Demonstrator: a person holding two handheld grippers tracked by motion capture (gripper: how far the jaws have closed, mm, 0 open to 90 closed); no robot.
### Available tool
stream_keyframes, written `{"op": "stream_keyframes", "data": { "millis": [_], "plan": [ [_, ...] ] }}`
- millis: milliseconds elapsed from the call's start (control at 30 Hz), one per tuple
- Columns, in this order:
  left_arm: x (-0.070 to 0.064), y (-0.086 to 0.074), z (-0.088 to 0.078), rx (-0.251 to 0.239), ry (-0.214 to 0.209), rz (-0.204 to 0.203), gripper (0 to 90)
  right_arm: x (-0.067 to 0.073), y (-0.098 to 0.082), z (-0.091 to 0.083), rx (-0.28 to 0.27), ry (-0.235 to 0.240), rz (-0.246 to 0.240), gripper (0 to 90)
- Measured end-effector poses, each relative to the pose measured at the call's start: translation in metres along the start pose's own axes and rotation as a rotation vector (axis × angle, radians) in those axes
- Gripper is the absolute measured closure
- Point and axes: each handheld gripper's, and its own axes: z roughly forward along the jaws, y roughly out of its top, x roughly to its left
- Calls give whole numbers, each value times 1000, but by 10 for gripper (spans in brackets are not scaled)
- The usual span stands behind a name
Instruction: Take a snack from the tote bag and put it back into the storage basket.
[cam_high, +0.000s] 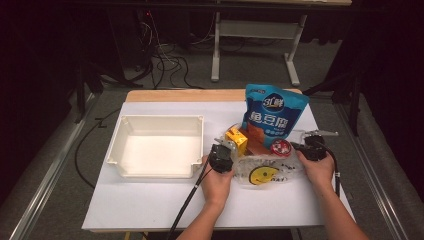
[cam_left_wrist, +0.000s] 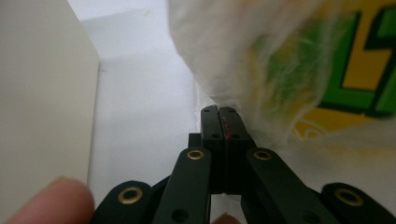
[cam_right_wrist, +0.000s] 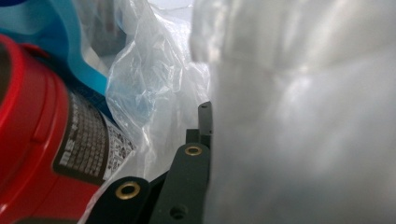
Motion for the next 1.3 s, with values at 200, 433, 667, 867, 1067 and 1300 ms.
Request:
{"op": "stream_keyframes", "data": {
  "millis": [200,433,667,867,1067,1300],
  "plan": [
    [2,-4,-7,0,-57,-14,829,2,-1,-4,-16,14,14,664],
    [14,-10,-37,-58,-187,-58,645,5,-11,-40,-160,-2,71,464],
    [28,-15,-81,-192,-290,-97,610,17,-28,-71,-195,-41,38,385],
    [48,-22,-109,-277,-329,-131,545,43,-35,-105,-262,-84,-33,353],
    [48,-22,-115,-319,-384,-143,424,63,-36,-125,-353,-56,-27,376],
    [31,-16,-82,-222,-376,-144,568,79,-39,-83,-254,59,-72,427]
  ]
}}
